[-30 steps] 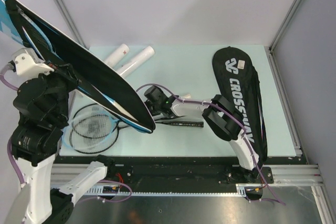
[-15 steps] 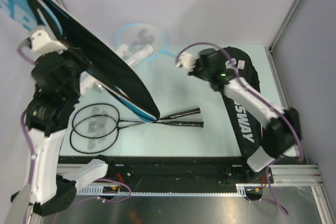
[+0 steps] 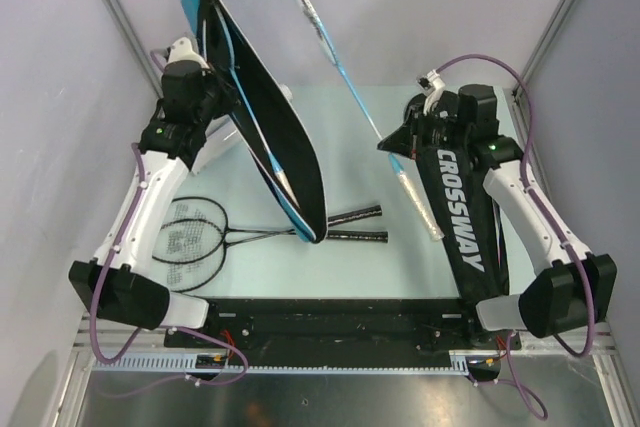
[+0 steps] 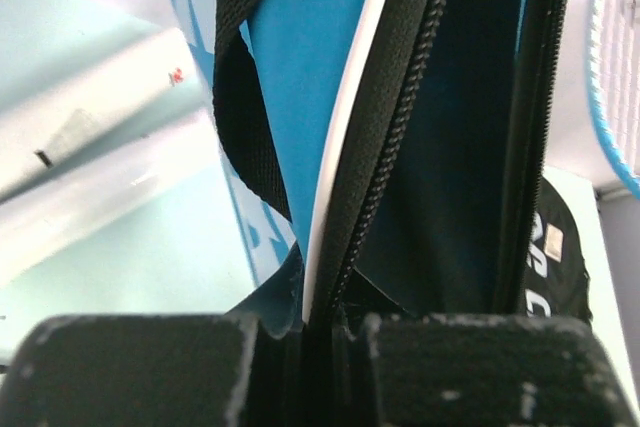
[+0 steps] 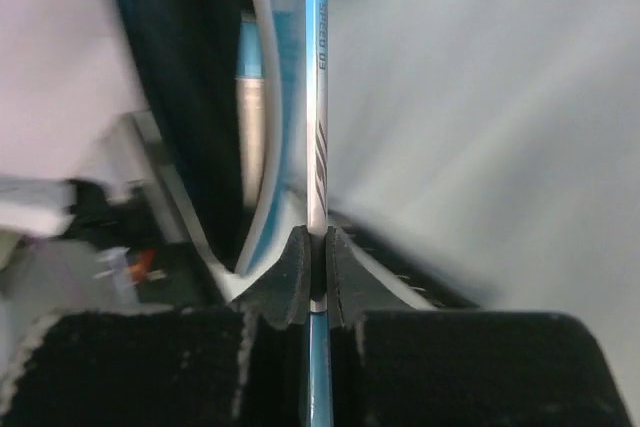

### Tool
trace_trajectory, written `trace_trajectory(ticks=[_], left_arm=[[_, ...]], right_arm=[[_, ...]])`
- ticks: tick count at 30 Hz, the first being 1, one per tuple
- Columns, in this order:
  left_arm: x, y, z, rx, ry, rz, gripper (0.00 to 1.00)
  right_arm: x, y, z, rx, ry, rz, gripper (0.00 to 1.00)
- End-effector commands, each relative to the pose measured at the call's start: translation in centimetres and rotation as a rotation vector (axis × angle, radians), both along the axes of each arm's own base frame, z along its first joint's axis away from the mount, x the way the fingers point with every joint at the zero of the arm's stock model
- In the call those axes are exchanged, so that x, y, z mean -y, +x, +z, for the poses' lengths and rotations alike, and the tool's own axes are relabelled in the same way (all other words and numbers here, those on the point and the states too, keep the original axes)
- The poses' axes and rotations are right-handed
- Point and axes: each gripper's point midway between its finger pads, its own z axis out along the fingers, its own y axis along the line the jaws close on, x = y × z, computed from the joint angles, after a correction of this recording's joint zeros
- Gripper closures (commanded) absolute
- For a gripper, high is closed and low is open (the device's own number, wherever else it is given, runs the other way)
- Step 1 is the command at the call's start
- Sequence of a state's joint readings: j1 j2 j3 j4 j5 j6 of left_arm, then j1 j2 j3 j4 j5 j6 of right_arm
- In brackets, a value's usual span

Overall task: Pack up the badminton gear
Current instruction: Place the racket in the racket bag.

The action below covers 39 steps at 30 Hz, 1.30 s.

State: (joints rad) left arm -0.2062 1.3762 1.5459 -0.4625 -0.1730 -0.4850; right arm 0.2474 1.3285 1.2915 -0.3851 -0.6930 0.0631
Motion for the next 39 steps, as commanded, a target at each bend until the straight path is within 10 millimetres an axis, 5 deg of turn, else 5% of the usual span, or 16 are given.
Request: trace_trajectory(ticks=[1, 9, 18, 22, 33, 39], left_arm=[[1.4, -0.2, 7.0, 0.288, -0.169, -0.108, 1.00], [1.0, -0.3, 5.2, 0.287, -0.213, -0.112, 0.99], [-0.7, 0.3, 5.2, 0.299, -0.198, -0.031, 1.00], [-0.8, 0.3, 5.3, 0.301, -0.205, -0.035, 1.00], [-0.7, -0.8, 6.8, 0.334, -0.238, -0.050, 1.00], [0.2, -2.5, 6.6, 0.334, -0.243, -0.116, 1.00]], right_arm=[[-4.5, -6.9, 4.9, -0.160, 0.324, 0.423, 1.00], [-6.4, -12.5, 4.8, -0.312, 0.391, 0.525, 1.00], [-4.8, -14.8, 7.8, -0.255, 0.423, 0.498, 1.00], [-5.7, -16.2, 6.4, -0.304, 0.387, 0.526, 1.00], [-7.6, -15.4, 2.9, -0.420, 0.337, 0.476, 1.00], [-9.3, -14.6, 3.2, -0.429, 0.365, 0.467, 1.00]])
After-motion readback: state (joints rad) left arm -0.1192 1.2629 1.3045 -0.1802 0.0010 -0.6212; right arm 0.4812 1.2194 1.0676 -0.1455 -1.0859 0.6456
